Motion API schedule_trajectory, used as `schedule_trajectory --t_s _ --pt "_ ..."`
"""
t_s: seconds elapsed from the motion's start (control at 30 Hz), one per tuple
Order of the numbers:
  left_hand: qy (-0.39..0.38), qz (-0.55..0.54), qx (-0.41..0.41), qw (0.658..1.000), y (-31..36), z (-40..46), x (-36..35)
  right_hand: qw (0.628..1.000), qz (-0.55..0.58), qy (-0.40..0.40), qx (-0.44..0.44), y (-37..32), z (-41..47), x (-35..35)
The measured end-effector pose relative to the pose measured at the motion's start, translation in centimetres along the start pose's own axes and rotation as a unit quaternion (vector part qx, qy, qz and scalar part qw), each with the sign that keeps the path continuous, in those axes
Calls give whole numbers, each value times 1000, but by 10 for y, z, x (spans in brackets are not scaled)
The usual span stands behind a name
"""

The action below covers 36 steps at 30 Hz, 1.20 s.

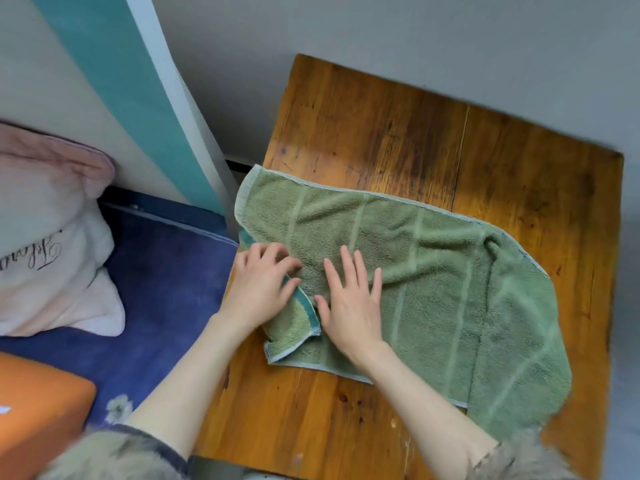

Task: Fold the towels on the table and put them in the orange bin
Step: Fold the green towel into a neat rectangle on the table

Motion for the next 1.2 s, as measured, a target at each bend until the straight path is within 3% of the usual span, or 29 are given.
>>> schedule_trajectory --t_s 0.27,0.57,0.7,0.83,1.0,1.2 --pt "-40 -56 -7 998 -26 -21 -1 992 107 65 2 -2 -49 -16" --pt "18 -47 120 992 -77 -61 7 994 63 -84 5 3 -73 -51" --pt "67 -46 87 993 -51 -70 2 993 42 -112 10 4 -79 -56" --pt "-33 -49 20 998 6 -74 -40 991 16 -131 33 8 -85 -61" --pt "-128 30 74 989 8 -73 -73 988 13 -140 60 17 -96 -64" --pt "-170 9 109 979 12 -70 -69 990 93 -97 42 33 -103 -56"
Point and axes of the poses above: each hand's wrist, its own z-axis towards the middle knuckle, its own x-axis out of the back of the hand, y = z × x, the point moved 5 cm from there along z, towards the middle knuckle, and after that the axes turned 11 degrees about -y, right-handed, at the moved point
